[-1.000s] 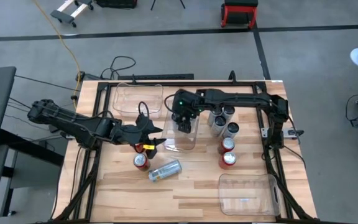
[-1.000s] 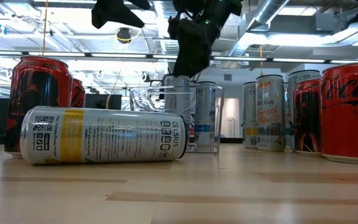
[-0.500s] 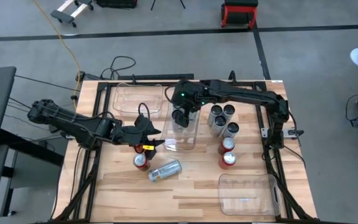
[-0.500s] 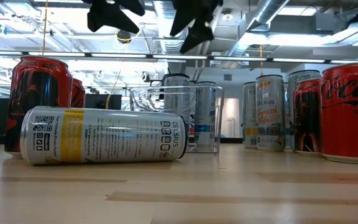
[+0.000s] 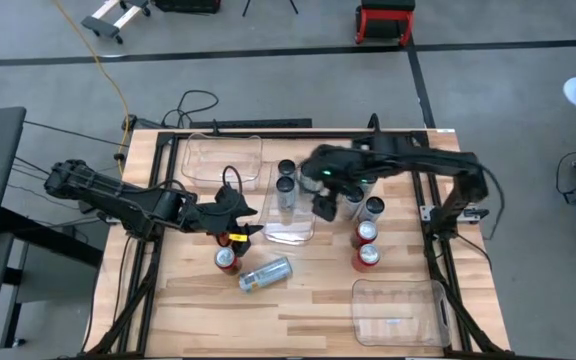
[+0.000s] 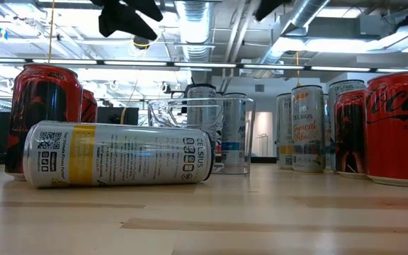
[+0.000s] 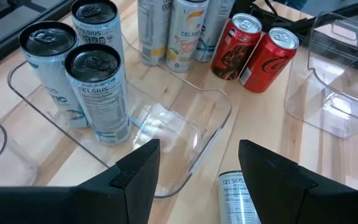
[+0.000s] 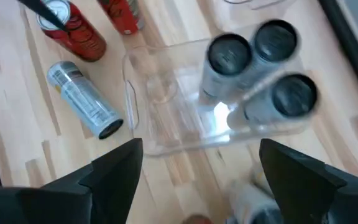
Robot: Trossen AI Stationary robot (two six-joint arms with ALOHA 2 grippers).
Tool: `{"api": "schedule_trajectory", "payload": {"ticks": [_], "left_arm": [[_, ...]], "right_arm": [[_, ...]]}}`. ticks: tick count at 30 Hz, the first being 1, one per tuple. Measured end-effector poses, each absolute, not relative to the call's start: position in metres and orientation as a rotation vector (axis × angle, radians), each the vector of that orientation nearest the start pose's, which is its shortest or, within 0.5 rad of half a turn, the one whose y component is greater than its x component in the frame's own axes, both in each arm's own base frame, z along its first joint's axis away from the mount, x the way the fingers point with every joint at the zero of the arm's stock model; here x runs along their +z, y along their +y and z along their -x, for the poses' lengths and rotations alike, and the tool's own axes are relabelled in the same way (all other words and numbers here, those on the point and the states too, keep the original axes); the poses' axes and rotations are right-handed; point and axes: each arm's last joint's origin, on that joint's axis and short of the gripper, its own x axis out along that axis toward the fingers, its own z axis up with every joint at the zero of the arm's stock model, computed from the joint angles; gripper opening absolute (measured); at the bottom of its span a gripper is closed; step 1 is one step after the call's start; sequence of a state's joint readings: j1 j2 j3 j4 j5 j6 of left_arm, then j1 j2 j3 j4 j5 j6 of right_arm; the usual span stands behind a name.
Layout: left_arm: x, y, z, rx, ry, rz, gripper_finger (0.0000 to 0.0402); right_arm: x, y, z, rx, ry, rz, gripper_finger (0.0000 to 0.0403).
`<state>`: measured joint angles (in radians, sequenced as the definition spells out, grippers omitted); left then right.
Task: Sort soda cans
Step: Put the white blue soda can into the middle transparent bin
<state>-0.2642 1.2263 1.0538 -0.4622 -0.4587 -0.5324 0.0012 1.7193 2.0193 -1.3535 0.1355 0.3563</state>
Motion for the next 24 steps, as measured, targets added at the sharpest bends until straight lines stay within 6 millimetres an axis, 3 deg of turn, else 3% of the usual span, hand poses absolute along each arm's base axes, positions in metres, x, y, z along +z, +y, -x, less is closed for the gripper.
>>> {"api": "schedule_trajectory", "payload": {"ticks": [6, 11, 19, 24], "left_arm": [[0.314, -0.055, -0.252, 0.327, 0.529, 0.252, 0.0213], [0.314, -0.055, -0.253, 0.327, 0.528, 0.251, 0.0213], [0.313, -0.056, -0.253, 0.322, 0.531, 0.250, 0.0213], [0.313, -0.056, -0.253, 0.319, 0.532, 0.236, 0.0213]], "right_arm": [[0.428, 0.007, -0.274, -0.495, 1.079, -0.291, 0.0313], [0.426, 0.025, -0.249, -0.498, 1.045, -0.377, 0.0297], [0.386, 0.043, -0.205, -0.664, 1.103, -0.496, 0.0295], [0.363, 0.046, -0.191, -0.761, 1.092, -0.465, 0.0299]]}}
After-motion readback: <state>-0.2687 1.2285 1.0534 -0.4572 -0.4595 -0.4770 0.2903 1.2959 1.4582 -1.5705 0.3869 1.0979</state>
